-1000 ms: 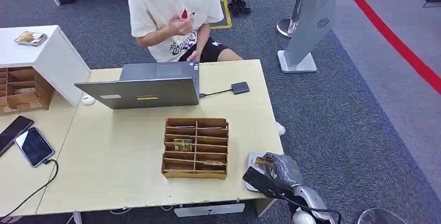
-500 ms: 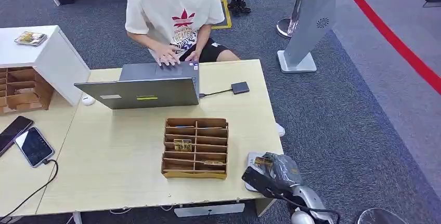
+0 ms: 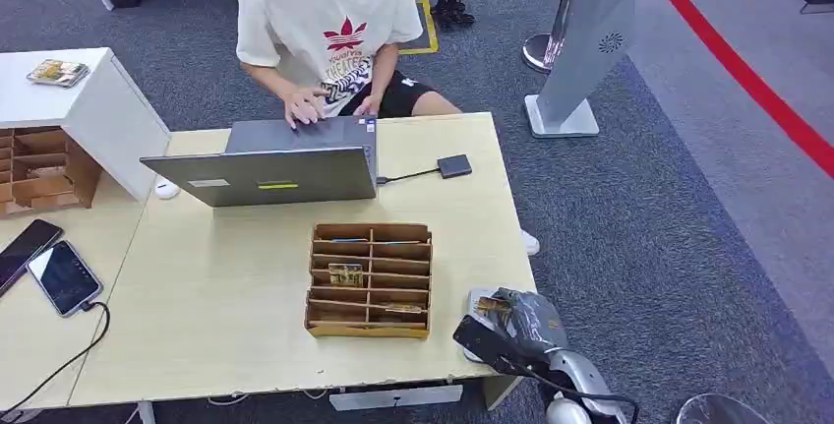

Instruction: Pass the card to the sensor for recognition and then transmit it.

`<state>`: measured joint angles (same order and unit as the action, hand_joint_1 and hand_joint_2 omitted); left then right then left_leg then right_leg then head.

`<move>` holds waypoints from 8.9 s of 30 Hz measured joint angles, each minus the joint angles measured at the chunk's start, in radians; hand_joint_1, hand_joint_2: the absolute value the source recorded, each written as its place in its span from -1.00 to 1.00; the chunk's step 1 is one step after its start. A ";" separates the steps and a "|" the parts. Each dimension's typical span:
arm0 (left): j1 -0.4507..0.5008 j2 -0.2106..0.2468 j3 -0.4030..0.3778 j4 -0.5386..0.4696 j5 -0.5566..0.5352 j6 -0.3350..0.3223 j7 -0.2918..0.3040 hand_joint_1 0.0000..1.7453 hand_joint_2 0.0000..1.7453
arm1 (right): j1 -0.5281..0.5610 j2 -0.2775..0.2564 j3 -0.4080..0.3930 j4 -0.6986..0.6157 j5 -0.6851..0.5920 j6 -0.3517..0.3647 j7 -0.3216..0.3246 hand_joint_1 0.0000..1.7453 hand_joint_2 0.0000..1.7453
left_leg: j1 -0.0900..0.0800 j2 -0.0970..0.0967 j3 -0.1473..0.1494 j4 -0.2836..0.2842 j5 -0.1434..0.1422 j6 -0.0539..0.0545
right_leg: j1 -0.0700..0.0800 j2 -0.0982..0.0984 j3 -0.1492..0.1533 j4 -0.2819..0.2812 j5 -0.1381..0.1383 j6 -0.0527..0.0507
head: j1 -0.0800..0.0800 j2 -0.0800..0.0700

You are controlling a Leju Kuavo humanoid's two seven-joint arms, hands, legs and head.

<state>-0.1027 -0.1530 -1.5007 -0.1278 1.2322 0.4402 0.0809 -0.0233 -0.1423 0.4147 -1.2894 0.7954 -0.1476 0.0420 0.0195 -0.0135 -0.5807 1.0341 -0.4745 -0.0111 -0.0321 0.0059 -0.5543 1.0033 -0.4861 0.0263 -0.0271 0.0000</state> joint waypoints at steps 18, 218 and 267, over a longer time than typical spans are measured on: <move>0.000 0.000 0.000 0.000 0.000 0.000 0.000 -1.00 -1.00 | 0.000 0.000 0.000 0.000 0.000 0.000 0.000 1.00 1.00 | 0.000 0.000 0.000 0.000 0.000 0.000 | 0.000 0.000 0.000 0.000 0.000 0.000 | 0.000 0.000; -0.006 0.013 0.138 0.001 -0.159 -0.055 -0.017 -1.00 -1.00 | -0.197 0.211 0.339 -0.123 0.225 -0.163 -0.036 -0.06 1.00 | 0.000 -0.001 -0.009 0.000 0.003 -0.001 | 0.000 0.000 -0.009 0.001 0.002 0.000 | 0.000 0.000; -0.012 0.018 0.058 0.001 -0.193 -0.069 0.009 -1.00 -1.00 | -0.291 0.291 0.229 0.080 0.344 -0.147 0.034 -0.02 1.00 | 0.000 -0.001 -0.009 0.000 0.003 -0.001 | 0.000 0.000 -0.009 0.001 0.002 0.000 | 0.000 0.000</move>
<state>-0.1151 -0.1350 -1.4431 -0.1270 1.0391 0.3712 0.0897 -0.3141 0.1484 0.6439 -1.2096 1.1398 -0.2949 0.0755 0.0198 -0.0147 -0.5896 1.0340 -0.4715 -0.0124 -0.0320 0.0057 -0.5629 1.0040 -0.4840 0.0263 -0.0271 0.0000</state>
